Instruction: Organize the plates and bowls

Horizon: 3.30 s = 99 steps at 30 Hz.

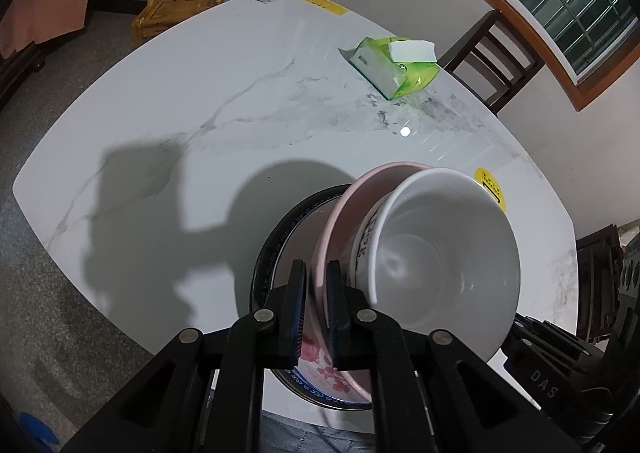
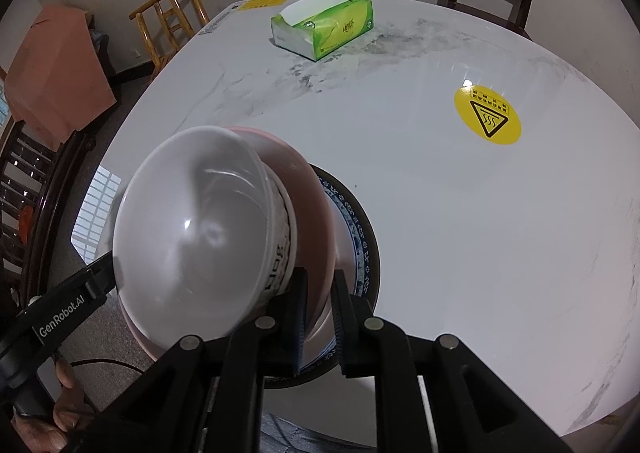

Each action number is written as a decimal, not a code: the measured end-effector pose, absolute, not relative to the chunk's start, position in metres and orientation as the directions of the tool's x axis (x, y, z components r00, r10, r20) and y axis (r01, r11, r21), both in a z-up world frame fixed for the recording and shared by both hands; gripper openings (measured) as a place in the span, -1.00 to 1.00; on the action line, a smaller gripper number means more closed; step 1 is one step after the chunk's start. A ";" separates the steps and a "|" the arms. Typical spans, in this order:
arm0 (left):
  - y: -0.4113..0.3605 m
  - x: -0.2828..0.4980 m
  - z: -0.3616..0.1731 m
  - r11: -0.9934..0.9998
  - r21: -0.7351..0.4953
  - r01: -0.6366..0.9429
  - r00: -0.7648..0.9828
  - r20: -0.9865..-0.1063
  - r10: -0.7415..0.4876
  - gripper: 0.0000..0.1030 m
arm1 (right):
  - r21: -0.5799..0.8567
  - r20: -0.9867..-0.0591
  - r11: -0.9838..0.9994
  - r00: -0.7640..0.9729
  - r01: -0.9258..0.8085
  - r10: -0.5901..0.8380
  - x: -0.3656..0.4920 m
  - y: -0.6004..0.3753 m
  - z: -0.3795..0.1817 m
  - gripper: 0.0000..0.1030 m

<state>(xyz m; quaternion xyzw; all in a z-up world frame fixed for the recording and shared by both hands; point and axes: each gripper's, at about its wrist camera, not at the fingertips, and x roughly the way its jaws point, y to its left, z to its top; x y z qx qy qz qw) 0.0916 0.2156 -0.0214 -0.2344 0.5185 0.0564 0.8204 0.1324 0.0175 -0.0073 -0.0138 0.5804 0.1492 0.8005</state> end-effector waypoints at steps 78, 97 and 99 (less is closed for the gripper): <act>0.140 0.011 0.005 0.978 0.008 -0.209 0.650 -0.746 0.145 0.52 | 0.038 -0.747 0.965 0.634 -0.261 0.201 0.006 -0.026 -0.001 0.55; 0.141 0.010 0.006 0.977 -0.001 -0.215 0.646 -0.750 0.141 0.52 | 0.055 -0.759 0.962 0.615 -0.266 0.213 0.006 -0.027 -0.005 0.55; 0.141 0.010 0.006 0.977 0.001 -0.214 0.647 -0.749 0.142 0.52 | 0.054 -0.759 0.962 0.614 -0.268 0.214 0.007 -0.027 -0.005 0.55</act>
